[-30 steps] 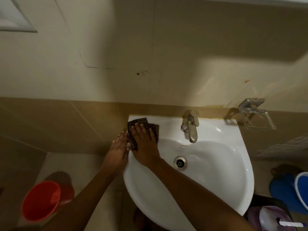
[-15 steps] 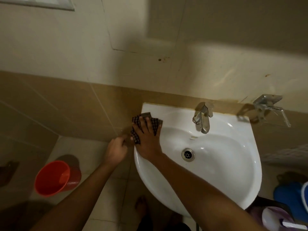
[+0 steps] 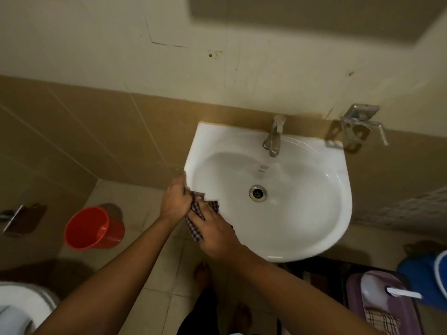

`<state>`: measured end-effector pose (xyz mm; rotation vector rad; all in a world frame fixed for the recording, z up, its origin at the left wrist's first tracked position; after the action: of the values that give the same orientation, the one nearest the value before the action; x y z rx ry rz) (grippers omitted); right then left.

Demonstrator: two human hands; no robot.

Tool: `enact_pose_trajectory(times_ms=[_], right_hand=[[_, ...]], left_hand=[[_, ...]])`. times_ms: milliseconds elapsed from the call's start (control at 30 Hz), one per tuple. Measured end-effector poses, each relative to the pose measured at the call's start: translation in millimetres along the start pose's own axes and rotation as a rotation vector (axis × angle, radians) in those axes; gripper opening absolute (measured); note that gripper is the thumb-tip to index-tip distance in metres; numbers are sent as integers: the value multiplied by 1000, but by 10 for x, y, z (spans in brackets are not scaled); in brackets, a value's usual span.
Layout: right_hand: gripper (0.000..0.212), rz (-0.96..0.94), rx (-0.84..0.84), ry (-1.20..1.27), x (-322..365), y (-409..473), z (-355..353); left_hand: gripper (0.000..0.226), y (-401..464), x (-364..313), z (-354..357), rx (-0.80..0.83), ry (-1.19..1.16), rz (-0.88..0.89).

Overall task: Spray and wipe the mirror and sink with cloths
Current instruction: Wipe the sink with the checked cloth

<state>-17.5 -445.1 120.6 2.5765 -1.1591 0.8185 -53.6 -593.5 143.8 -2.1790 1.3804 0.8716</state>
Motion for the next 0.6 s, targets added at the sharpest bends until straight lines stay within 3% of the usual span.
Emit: enact_pose_trajectory(times_ms=[133,233,433,600], right_hand=[[82,14,56,-92,-88,-584,-291],[66,-45,-78,-167,-301,-970,-409],[46,-27,-145,-339,-747,-1420,-517],[52,90,-152,-472,-628,-1468,-421]], left_hand=[[59,-255,0,130,17,90,-54],[57,-371,-23,167,25,139,-35],[58,-440,-1,164,75,310,3],[61,-420,50,172,119,382,-8]])
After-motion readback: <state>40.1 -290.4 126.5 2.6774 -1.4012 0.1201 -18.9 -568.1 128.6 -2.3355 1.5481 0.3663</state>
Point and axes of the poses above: each hand's wrist, its own y-axis towards the middle knuckle, its own z-axis out of the palm, x = y × z, the point moved 1 cm from there along y, towards the middle knuckle, and after that the axes turned 7 degrees about -x, right-handed, at the moved point
